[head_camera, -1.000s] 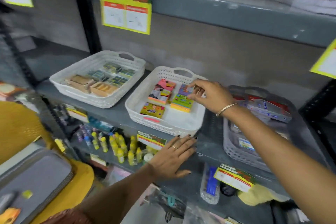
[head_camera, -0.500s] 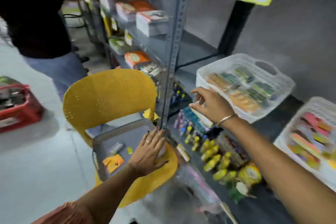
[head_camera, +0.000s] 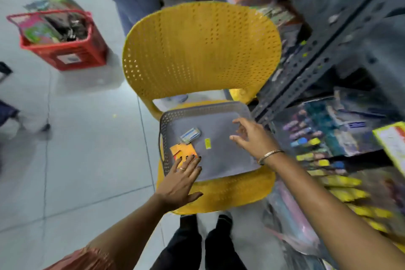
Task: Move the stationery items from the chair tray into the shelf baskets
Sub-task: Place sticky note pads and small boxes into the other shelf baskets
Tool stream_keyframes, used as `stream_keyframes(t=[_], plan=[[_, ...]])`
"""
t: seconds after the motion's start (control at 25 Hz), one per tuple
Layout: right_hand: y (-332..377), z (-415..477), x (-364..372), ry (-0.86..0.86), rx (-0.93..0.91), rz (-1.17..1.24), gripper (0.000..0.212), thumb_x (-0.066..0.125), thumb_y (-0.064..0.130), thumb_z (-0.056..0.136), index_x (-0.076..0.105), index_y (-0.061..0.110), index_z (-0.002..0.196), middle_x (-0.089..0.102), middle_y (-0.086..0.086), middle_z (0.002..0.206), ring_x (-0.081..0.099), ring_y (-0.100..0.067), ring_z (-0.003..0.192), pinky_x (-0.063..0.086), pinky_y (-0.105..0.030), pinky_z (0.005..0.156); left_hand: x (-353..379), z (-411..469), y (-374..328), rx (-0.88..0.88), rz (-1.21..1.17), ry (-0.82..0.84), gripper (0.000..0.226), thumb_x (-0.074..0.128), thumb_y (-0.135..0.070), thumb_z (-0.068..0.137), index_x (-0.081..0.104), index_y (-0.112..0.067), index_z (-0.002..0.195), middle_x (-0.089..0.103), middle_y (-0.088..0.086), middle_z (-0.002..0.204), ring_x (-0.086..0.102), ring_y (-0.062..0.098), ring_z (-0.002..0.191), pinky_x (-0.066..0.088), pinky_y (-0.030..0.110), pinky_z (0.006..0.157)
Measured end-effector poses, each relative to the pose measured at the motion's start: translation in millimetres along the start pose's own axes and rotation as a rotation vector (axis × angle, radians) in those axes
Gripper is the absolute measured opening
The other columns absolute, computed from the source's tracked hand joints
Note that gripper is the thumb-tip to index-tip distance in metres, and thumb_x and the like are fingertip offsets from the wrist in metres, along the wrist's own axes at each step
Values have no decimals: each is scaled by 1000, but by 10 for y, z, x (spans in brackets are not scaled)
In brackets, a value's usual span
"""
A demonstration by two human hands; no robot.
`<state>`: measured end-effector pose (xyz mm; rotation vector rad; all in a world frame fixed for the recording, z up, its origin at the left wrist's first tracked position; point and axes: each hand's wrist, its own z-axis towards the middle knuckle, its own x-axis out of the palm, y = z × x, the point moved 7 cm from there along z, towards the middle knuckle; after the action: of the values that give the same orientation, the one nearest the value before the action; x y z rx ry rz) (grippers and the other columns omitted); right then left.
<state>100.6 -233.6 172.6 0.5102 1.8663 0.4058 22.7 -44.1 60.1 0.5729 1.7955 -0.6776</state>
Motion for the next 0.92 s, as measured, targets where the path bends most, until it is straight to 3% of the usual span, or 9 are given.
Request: stream_keyframes(t=[0.28,0.6,0.8,0.92], plan=[[-252,657,1439,171,-46,19,39,64,22,83,52,11,119,65,-15,106,61,-34,98,52,-46,83,843,47,380,-120,-44,33,74,34,-61,81,56,-6,124,45,18,140,42,33,128,37,51,99],[77,1167,1730,79,-276,-189,59,67,12,77,43,7,130,45,-19,133,39,-35,125,48,-48,92,923,54,394,-134,-44,-63,71,34,-61,85,54,-6,125,49,18,136,44,34,126,37,51,99],[174,1397,2086,291,-404,-481,80,66,11,79,19,12,144,21,-12,154,18,-31,141,26,-44,114,942,61,374,-132,-19,-95,71,32,-62,85,57,-6,120,53,18,132,47,34,124,38,50,98],[178,1425,2172,256,-447,-563,70,61,7,82,23,10,141,35,-16,144,32,-34,132,34,-43,106,929,66,381,-140,-13,-114,71,33,-62,84,58,-6,120,54,18,131,48,34,123,39,49,98]])
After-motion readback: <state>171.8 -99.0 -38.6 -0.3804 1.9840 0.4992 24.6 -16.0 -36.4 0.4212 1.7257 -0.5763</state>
